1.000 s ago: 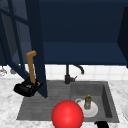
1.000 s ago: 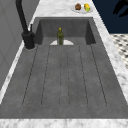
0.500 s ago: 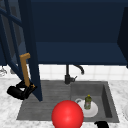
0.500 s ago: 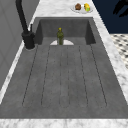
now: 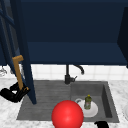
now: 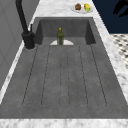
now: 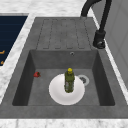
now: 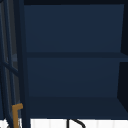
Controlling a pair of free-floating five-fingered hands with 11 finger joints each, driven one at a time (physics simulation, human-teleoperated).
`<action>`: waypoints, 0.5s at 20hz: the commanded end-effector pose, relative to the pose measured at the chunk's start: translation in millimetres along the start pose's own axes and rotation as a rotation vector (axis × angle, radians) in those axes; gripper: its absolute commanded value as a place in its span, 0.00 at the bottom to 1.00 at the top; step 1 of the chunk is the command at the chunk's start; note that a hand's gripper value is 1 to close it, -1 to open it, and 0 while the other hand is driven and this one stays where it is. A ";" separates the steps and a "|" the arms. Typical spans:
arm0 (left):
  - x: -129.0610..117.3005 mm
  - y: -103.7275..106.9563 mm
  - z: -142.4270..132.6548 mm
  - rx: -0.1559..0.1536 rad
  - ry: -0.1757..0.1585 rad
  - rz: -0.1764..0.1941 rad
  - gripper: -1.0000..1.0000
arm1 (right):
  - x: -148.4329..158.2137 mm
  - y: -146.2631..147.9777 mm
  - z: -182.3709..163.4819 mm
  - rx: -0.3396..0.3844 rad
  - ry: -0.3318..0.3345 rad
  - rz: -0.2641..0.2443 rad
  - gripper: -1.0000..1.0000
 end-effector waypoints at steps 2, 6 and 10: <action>-0.7 47.0 -13.2 -0.011 0.020 0.004 1.00 | 0.0 0.0 0.0 0.000 0.000 0.000 0.50; 10.7 58.5 -12.8 -0.026 0.043 -0.027 1.00 | 0.0 0.0 0.0 0.000 0.000 0.000 0.50; 22.3 70.0 -14.0 -0.039 0.070 -0.056 1.00 | 0.0 0.0 0.0 0.000 0.000 0.000 0.50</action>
